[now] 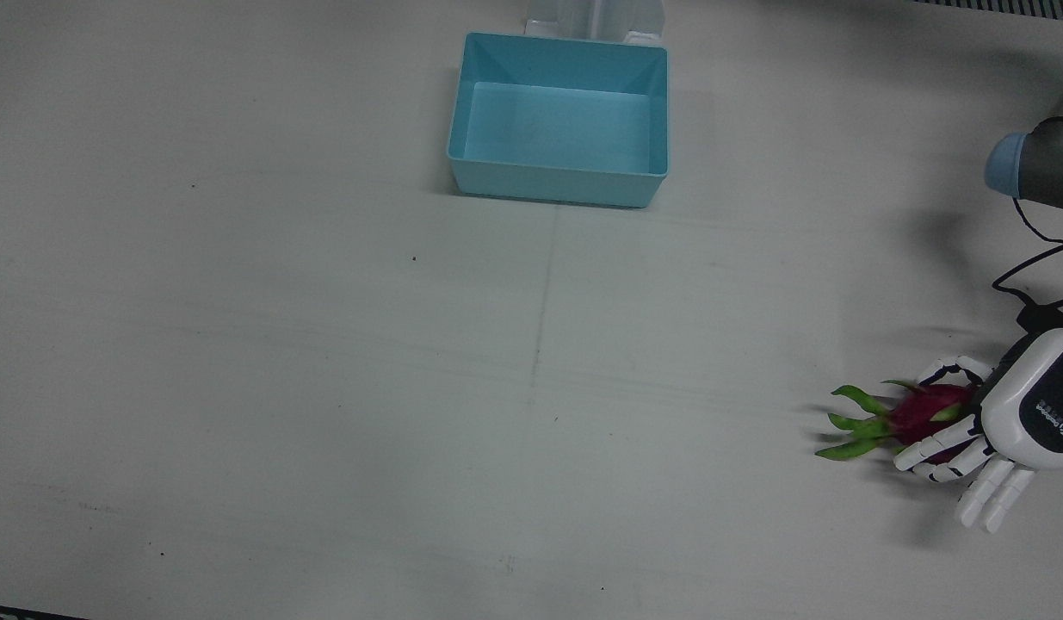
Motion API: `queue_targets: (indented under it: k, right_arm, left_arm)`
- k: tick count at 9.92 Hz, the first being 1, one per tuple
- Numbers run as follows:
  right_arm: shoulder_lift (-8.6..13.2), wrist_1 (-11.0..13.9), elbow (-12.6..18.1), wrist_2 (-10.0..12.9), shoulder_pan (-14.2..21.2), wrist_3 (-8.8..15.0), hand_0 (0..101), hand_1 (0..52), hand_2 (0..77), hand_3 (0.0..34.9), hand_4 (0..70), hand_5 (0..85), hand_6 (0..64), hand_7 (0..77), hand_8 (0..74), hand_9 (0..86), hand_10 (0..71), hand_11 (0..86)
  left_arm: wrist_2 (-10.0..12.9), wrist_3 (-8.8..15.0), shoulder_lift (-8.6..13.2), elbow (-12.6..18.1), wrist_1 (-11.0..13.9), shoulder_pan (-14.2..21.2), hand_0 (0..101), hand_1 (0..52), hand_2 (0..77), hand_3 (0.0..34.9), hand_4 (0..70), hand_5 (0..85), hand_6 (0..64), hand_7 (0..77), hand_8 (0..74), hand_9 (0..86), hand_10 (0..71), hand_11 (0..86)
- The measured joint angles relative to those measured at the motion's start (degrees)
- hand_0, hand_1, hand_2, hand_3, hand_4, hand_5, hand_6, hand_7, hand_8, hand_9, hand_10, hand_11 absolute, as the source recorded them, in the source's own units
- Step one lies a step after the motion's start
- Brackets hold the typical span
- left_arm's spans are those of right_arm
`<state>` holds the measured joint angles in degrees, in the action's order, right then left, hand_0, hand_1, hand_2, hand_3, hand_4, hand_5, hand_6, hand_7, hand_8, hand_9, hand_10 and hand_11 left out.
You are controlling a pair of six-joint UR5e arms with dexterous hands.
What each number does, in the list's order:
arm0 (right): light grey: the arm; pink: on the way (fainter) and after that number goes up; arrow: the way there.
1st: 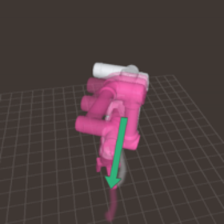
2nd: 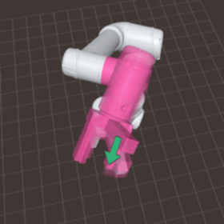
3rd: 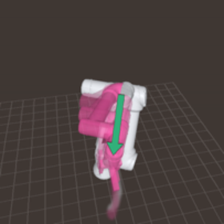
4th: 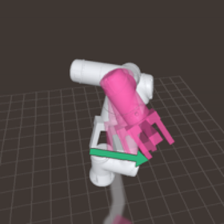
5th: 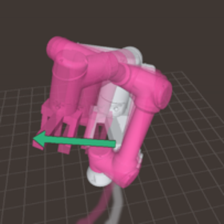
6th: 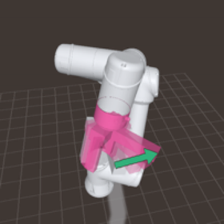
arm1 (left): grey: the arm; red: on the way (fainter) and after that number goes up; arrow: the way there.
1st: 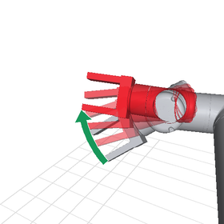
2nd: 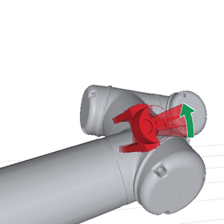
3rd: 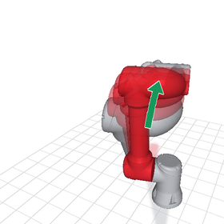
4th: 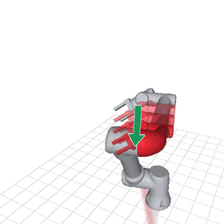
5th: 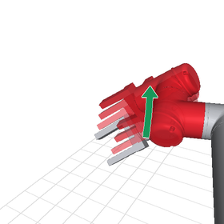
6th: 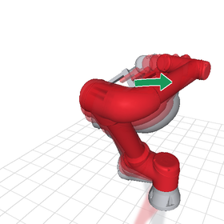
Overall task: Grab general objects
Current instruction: 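Lift the dragon fruit up off the table with the left hand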
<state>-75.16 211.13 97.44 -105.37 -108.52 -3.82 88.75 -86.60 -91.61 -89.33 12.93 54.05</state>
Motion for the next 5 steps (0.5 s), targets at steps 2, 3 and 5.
queue_targets:
  k: [2,3,5]
  right_arm:
    - [0.00,0.00,0.00,0.00,0.00,0.00,0,5.4,1.6,0.0,0.0,0.5,0.0,0.0,0.0,0.5,0.0,0.5]
    - [0.00,0.00,0.00,0.00,0.00,0.00,0,5.4,1.6,0.0,0.0,0.5,0.0,0.0,0.0,0.5,0.0,0.5]
    - [0.00,0.00,0.00,0.00,0.00,0.00,0,5.4,1.6,0.0,0.0,0.5,0.0,0.0,0.0,0.5,0.0,0.5]
  left_arm:
    - [-0.03,-0.10,0.02,-0.07,-0.07,0.00,60,0.0,40.4,0.0,45.3,15.8,35.5,52.9,25.1,26.2,12.5,3.3]
    - [-0.03,-0.13,0.02,-0.10,-0.09,0.00,60,0.0,41.5,0.0,47.5,19.6,38.7,56.2,30.0,39.3,25.6,30.0]
    - [-0.05,-0.15,0.03,-0.16,-0.13,0.00,55,0.0,40.9,0.0,52.4,23.5,47.5,57.3,44.7,54.5,42.5,49.6]
